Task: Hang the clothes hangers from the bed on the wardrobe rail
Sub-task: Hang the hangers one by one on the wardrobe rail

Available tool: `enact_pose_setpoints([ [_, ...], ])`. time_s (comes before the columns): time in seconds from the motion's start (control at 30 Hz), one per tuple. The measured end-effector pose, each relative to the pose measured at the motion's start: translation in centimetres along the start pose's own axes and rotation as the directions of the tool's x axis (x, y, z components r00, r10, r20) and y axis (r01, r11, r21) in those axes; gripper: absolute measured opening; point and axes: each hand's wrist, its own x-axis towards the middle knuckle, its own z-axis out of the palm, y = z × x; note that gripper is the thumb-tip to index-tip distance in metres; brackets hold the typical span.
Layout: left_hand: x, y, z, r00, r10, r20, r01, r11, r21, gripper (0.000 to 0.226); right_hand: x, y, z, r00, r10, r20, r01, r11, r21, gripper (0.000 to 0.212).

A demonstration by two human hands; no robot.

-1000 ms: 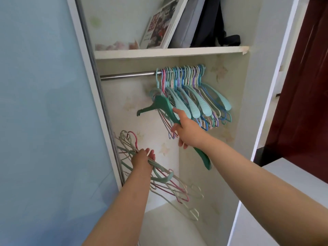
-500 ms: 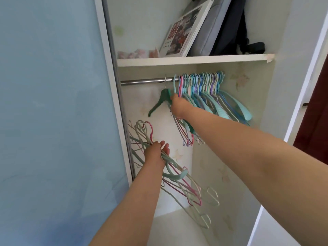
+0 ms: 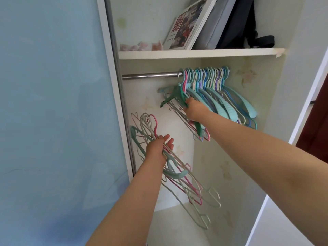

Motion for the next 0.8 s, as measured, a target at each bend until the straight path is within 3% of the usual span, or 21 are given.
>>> enact_pose_setpoints([
  [0.1, 0.5, -0.3, -0.4, 0.999, 0.003, 0.042, -0.005, 0.998, 0.068, 0.020, -3.0, 0.8, 0.4, 0.969, -0.130, -0.211, 0.087, 0.976, -0.201, 0.046],
  [0.17, 0.7, -0.8, -0.3, 0.998, -0.003, 0.066, -0.005, 0.992, 0.124, 0.013, -5.9, 1.2, 1.3, 0.859, -0.336, -0.386, 0.237, 0.930, -0.281, 0.037],
  [0.2, 0.7, -1.0, -0.2, 0.998, -0.004, 0.070, -0.005, 0.991, 0.131, 0.010, -7.4, 1.3, 1.8, 0.843, -0.394, -0.367, 0.313, 0.913, -0.261, 0.031],
  [0.23, 0.7, -1.2, -0.1, 0.997, -0.004, 0.073, -0.005, 0.992, 0.123, 0.007, -8.8, 1.4, 2.2, 0.876, -0.402, -0.267, 0.361, 0.913, -0.192, 0.031],
  [0.27, 0.6, -1.4, 0.0, 0.997, -0.003, 0.076, -0.004, 0.995, 0.097, 0.007, -10.1, 1.5, 2.4, 0.935, -0.348, -0.066, 0.340, 0.934, -0.111, 0.041],
  [0.3, 0.7, -1.5, 0.0, 0.997, 0.000, 0.078, -0.005, 0.998, 0.069, 0.008, -11.1, 1.6, 2.8, 0.944, -0.263, 0.200, 0.277, 0.960, -0.047, 0.054],
  [0.37, 1.0, -1.7, -0.1, 0.997, 0.013, 0.079, -0.015, 1.000, 0.027, 0.010, -13.0, 2.3, 3.3, 0.776, -0.111, 0.621, 0.154, 0.988, -0.016, 0.060],
  [0.4, 1.1, -1.7, -0.3, 0.997, 0.017, 0.081, -0.019, 1.000, 0.013, 0.010, -13.7, 3.0, 3.6, 0.710, -0.087, 0.698, 0.136, 0.991, -0.015, 0.053],
  [0.47, 1.2, -1.6, -0.6, 0.997, 0.026, 0.076, -0.028, 0.999, 0.019, 0.010, -14.5, 4.4, 4.2, 0.714, -0.092, 0.695, 0.060, 0.996, 0.070, 0.038],
  [0.57, 1.4, -1.5, -0.8, 0.998, 0.030, 0.049, -0.033, 0.998, 0.058, 0.009, -15.1, 6.0, 4.8, 0.781, -0.072, 0.620, -0.128, 0.954, 0.272, 0.038],
  [0.7, 2.1, -2.0, -1.5, 1.000, 0.017, -0.005, -0.017, 0.996, 0.088, 0.007, -15.9, 7.2, 4.5, 0.838, -0.184, 0.514, 0.009, 0.946, 0.324, 0.032],
  [0.8, 2.4, -2.1, -2.1, 0.997, 0.017, -0.071, -0.010, 0.995, 0.098, 0.006, -16.0, 8.1, 4.2, 0.881, -0.128, 0.456, -0.069, 0.918, 0.391, 0.016],
])
